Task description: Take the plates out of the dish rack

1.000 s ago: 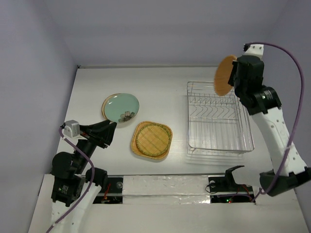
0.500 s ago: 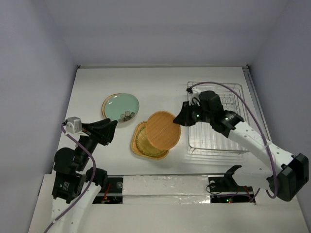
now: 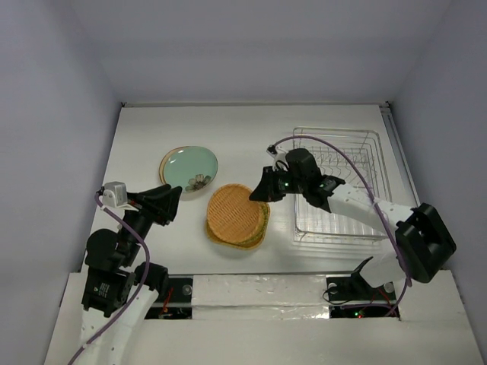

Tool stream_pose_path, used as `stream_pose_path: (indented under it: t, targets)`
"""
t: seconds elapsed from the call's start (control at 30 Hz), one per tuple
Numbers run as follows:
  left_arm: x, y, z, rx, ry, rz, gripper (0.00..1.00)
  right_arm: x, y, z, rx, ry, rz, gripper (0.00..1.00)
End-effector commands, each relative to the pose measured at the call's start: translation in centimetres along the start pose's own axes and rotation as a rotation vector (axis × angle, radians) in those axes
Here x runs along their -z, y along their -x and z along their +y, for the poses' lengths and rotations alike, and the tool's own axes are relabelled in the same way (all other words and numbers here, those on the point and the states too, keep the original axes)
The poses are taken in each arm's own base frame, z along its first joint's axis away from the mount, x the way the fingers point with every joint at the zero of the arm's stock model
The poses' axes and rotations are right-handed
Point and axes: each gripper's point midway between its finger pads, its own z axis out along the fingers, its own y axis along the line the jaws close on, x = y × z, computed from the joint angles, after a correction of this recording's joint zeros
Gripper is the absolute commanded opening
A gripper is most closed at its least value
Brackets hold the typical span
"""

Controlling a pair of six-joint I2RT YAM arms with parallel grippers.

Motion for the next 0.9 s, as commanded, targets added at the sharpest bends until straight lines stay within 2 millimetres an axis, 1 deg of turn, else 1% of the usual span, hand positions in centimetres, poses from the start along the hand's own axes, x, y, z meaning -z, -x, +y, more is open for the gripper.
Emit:
stream_pose_path:
  t: [0.0, 0.07, 0.1, 0.13, 0.23, 0.27, 0.3, 0.33, 0.43, 0.47, 0.53, 0.57, 0.63, 0.67, 0.77, 0.83, 0.87]
  targets:
    - [-0.5, 0.5, 0.0, 0.002, 0.005, -0.010, 0.40, -0.5, 1.9, 1.3, 0.012, 0.073, -0.092, 0.00]
    - [-0.6, 0.4, 0.0, 0.003, 0.005, -0.006, 0.40, -1.0, 1.0, 0.5, -0.012, 0.059, -0.067, 0.00]
    - [-0.6, 0.3, 0.0, 0.004, 0.003, -0.003, 0.40, -1.0, 1.0, 0.1, -0.012, 0.047, -0.079, 0.00]
    - [-0.6, 0.5, 0.1, 0.003, 0.008, -0.010, 0.40, -1.1, 0.4, -0.7, -0.021, 0.023, -0.077, 0.00]
    - [-0.6, 0.4, 0.1, 0.003, 0.010, -0.009, 0.40, -1.0, 0.0, -1.4, -0.024, 0.003, -0.096, 0.00]
    - [-0.7, 0.3, 0.2, 0.003, 0.010, -0.006, 0.40, -1.0, -0.3, -1.9, -0.027, -0.012, -0.091, 0.02]
    - [-0.7, 0.4, 0.3, 0.000, 0.017, -0.009, 0.40, -1.1, -0.5, -2.7, -0.037, -0.052, -0.092, 0.04]
    - [-0.7, 0.4, 0.3, 0.002, 0.014, -0.008, 0.40, -1.2, -0.7, -3.2, -0.030, -0.068, -0.089, 0.09]
    - [-0.8, 0.3, 0.3, 0.001, 0.014, -0.002, 0.40, -1.0, -0.9, -4.7, -0.029, -0.141, -0.098, 0.16]
    - [-0.8, 0.2, 0.3, 0.001, 0.013, 0.000, 0.40, -0.9, -1.1, -5.0, -0.031, -0.155, -0.097, 0.21]
    - [-0.8, 0.2, 0.3, 0.000, 0.012, 0.001, 0.40, -0.8, -1.1, -5.6, -0.024, -0.190, -0.100, 0.35]
    - [-0.9, 0.2, 0.2, 0.001, 0.011, 0.001, 0.40, -0.8, -1.1, -5.7, -0.021, -0.193, -0.098, 0.48]
    - [-0.9, 0.2, 0.5, -0.001, 0.020, 0.000, 0.40, -0.5, -0.9, -5.8, -0.012, -0.213, -0.101, 0.59]
    - [-0.9, 0.2, 0.4, 0.000, 0.019, 0.000, 0.40, -0.4, -0.9, -5.8, -0.009, -0.217, -0.098, 0.68]
    - [-0.9, 0.3, 0.3, -0.002, 0.013, 0.000, 0.40, -0.2, -0.5, -5.7, 0.006, -0.229, -0.098, 0.77]
    - [-0.9, 0.3, 0.4, -0.005, 0.019, -0.003, 0.40, 0.0, -0.2, -5.5, 0.014, -0.232, -0.100, 0.79]
    - [-0.9, 0.3, 0.5, -0.004, 0.018, -0.001, 0.41, 0.4, 0.6, -4.9, 0.027, -0.222, -0.121, 0.80]
